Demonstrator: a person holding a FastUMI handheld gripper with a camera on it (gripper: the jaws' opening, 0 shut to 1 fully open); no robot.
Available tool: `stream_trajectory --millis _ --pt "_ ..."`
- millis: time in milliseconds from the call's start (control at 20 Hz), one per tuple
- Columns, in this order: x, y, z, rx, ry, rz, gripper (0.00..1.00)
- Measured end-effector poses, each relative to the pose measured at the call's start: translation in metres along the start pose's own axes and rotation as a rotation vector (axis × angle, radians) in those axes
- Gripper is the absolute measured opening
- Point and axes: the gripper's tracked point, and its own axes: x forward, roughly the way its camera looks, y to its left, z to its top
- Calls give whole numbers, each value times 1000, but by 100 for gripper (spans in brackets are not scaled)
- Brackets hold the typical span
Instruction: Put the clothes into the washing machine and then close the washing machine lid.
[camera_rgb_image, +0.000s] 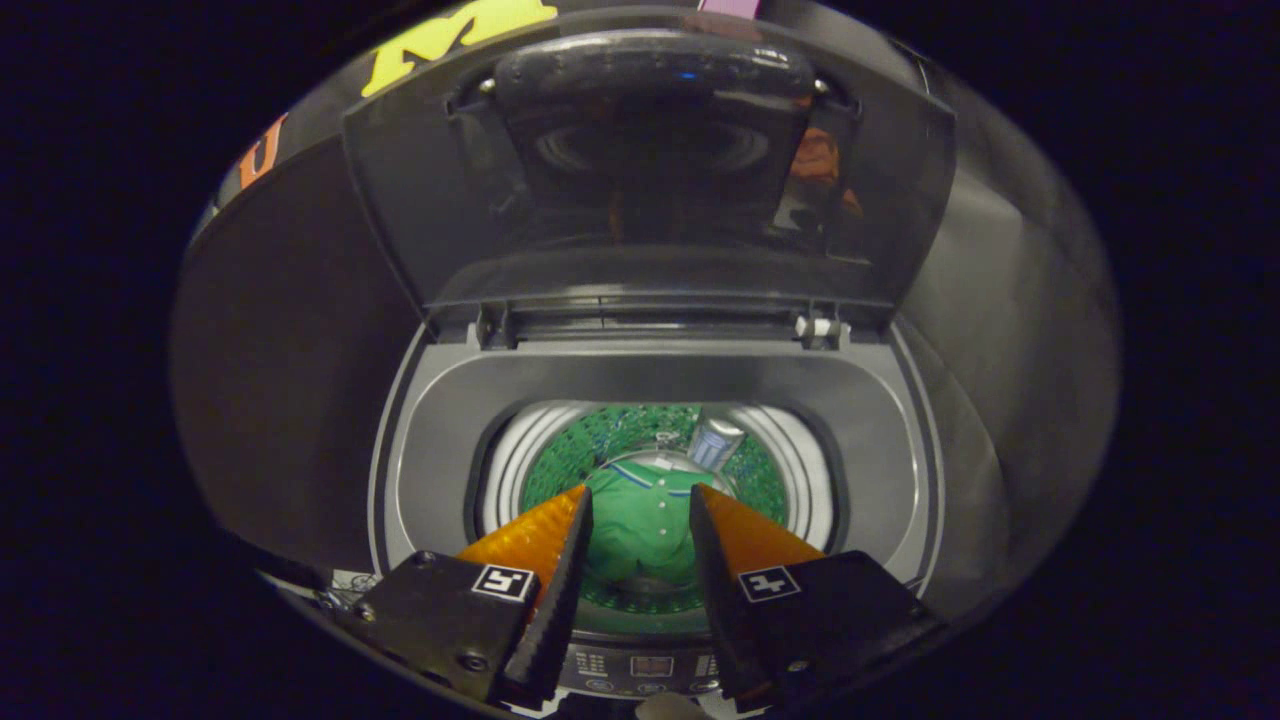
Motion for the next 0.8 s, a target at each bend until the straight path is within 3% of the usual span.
stream_trajectory --millis 250,800 --pt "-29 1 33 -49 -114 -4 61" --pt "-97 8 130 9 -326 11 61"
